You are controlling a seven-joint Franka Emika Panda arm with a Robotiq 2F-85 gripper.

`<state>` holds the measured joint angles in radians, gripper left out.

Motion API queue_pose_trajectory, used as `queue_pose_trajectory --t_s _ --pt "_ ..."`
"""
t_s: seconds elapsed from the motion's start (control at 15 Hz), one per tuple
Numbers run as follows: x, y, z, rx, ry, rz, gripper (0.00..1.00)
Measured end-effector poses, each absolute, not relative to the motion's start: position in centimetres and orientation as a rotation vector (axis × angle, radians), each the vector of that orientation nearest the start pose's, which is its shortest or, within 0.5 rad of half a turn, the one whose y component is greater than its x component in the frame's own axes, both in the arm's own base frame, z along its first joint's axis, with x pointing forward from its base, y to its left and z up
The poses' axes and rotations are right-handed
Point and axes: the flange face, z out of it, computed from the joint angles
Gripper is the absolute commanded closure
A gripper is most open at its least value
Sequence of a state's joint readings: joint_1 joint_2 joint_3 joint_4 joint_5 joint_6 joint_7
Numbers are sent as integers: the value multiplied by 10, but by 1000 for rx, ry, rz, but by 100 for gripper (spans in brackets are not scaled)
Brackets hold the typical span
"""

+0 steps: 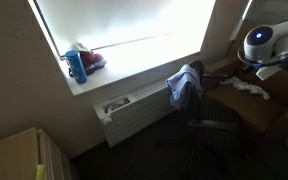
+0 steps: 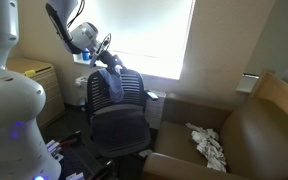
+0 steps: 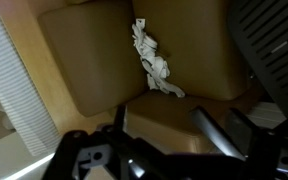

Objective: Move the blue cloth to the right

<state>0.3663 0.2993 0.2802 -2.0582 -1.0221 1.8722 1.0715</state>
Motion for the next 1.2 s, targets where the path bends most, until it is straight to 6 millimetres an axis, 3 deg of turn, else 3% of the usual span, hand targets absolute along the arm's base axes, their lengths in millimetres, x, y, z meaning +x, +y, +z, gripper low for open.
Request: queue_pose_trajectory --t_s 0.13,0.47,0.8,1.0,1.2 --pt "486 293 272 2304 263 324 0" --pt "491 294 276 2320 267 335 0" --pt "518 302 277 2417 558 486 0" --pt "537 330 263 2470 749 552 0" --pt "549 368 236 2521 947 571 0"
